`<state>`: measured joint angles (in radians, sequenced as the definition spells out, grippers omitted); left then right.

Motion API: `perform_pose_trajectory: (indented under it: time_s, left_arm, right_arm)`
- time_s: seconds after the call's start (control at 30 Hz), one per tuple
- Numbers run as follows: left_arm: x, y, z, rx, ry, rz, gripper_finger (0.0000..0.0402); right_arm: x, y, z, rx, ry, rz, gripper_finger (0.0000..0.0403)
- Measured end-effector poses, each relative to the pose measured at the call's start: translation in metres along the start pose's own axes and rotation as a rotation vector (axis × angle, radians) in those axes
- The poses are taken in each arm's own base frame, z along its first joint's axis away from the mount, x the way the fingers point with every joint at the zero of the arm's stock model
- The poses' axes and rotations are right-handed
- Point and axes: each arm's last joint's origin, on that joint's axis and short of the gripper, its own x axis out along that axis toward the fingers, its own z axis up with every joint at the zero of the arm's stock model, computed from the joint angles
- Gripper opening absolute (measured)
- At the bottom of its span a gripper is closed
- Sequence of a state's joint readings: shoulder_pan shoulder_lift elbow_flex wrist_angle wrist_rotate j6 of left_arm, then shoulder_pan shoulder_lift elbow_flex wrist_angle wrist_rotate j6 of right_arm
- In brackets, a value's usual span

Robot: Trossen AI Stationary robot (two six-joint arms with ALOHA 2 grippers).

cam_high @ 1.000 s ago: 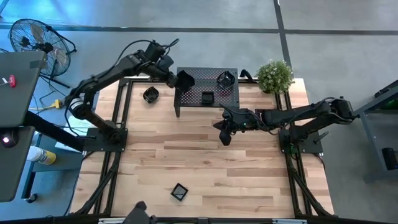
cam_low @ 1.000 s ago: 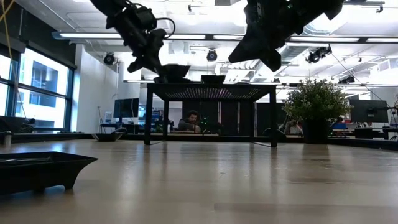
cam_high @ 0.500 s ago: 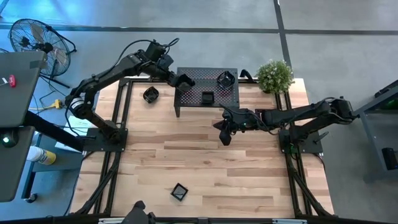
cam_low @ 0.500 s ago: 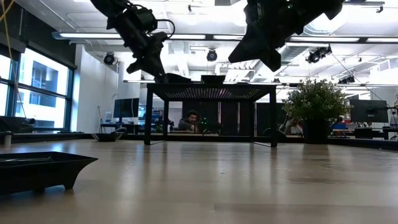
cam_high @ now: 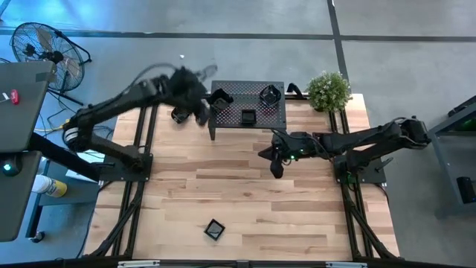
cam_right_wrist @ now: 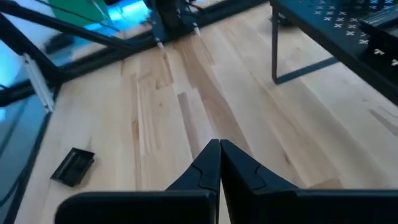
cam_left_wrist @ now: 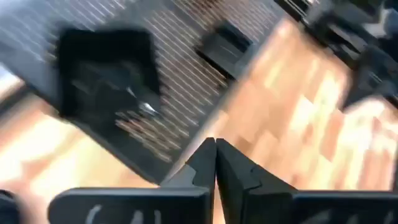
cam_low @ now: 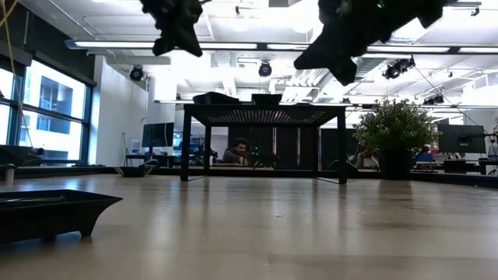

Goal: Pick & Place Mini shaped plates
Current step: Stack the black square plate on top of the black square plate on the shelf

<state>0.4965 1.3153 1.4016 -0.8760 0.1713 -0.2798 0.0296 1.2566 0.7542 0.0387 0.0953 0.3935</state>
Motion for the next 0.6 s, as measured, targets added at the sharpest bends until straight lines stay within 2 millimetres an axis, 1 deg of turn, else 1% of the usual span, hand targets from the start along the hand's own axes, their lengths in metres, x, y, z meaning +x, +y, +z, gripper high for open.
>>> perform_pose_trajectory:
  time_s: [0.1, 0.17, 0.23, 0.3, 0.4, 0.5, 0.6]
  left_arm:
    - [0.008, -0.031, -0.031, -0.002, -0.001, -0.049, 0.0013]
    - [0.012, -0.052, -0.054, -0.02, 0.009, -0.106, 0.0007]
    - [0.018, -0.074, -0.079, -0.027, 0.053, -0.156, 0.0002]
    - [0.022, -0.095, -0.105, -0.023, 0.097, -0.166, 0.0004]
    - [0.022, -0.125, -0.14, -0.012, 0.147, -0.165, 0.0001]
    - [0.025, -0.149, -0.173, -0.037, 0.195, -0.136, 0.0001]
    - [0.03, -0.167, -0.202, -0.068, 0.259, -0.113, 0.0001]
  right_arm:
    - [-0.007, -0.008, -0.014, 0.031, -0.074, 0.039, 0.0001]
    - [-0.013, -0.012, -0.022, 0.062, -0.116, 0.065, 0.0001]
    - [-0.018, -0.017, -0.031, 0.084, -0.129, 0.072, 0.0001]
    - [-0.024, -0.02, -0.038, 0.092, -0.137, 0.077, 0.0001]
    - [-0.033, -0.023, -0.043, 0.093, -0.159, 0.09, 0.0001]
    - [-0.039, -0.025, -0.047, 0.082, -0.158, 0.105, 0.0001]
    - [-0.044, -0.025, -0.046, 0.06, -0.163, 0.113, 0.0001]
